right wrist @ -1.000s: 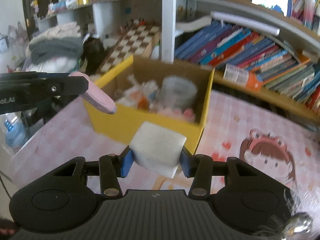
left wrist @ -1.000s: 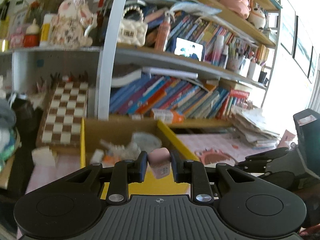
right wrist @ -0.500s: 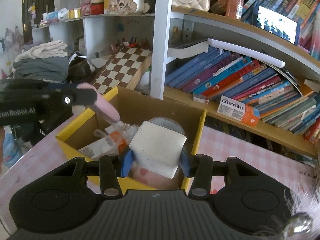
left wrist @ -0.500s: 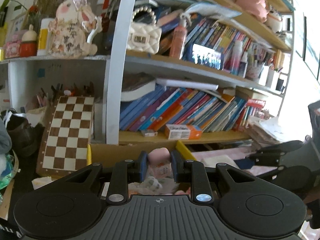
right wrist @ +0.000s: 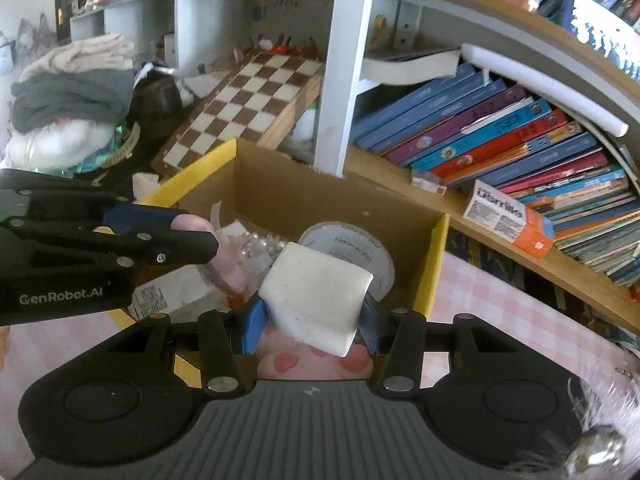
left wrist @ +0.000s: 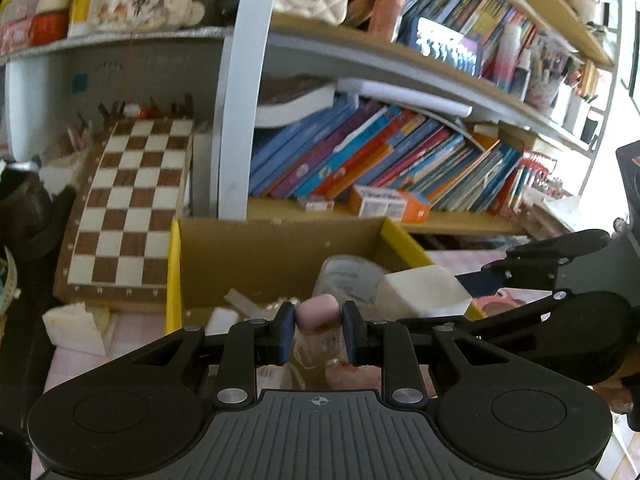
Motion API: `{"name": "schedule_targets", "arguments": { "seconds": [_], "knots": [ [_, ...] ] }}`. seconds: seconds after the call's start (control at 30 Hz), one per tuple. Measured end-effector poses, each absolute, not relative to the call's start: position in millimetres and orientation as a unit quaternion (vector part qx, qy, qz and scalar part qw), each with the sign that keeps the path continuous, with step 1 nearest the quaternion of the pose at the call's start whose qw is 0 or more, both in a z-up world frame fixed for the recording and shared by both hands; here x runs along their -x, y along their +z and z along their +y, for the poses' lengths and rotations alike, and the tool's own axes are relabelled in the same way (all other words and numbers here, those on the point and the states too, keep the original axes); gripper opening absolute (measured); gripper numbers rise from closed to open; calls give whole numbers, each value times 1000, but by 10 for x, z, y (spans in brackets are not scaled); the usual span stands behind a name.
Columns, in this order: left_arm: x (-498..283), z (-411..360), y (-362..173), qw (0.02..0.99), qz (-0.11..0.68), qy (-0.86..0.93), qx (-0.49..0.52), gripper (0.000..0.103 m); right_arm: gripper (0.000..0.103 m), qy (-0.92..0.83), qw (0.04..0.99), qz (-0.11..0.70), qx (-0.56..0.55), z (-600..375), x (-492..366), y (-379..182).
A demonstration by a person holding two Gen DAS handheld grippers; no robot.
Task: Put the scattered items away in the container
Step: 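Lower both held items into the yellow box and open both grippers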
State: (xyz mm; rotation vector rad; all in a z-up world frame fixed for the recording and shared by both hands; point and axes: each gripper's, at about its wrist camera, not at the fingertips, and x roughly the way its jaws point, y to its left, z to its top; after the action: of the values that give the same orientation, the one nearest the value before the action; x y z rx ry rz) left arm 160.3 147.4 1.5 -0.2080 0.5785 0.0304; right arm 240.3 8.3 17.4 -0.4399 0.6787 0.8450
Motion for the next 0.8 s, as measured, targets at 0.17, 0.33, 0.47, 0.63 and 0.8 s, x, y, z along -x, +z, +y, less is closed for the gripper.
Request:
{"name": "schedule_targets", "arguments": {
  "seconds": [0.17,0.33,0.47,0.63,0.8],
  "knots": [
    [-1648,1532,-104,947,302,21,109,24,46,400,826,335,213,142,-2463,70],
    [-1657,1574,-123,945,304,26,117,27,46,399,823,343,215,167,-2492,17],
    [-1633,1568,-116,944,305,35,118,50,47,398,822,346,215,178,-2509,-7],
    [-1545,1516,-66,947,294,46,120,74,48,398,820,349,216,192,-2512,-24],
    [-1434,1484,-8,950,284,51,116,81,55,399,821,347,215,195,-2490,-14]
  ]
}}
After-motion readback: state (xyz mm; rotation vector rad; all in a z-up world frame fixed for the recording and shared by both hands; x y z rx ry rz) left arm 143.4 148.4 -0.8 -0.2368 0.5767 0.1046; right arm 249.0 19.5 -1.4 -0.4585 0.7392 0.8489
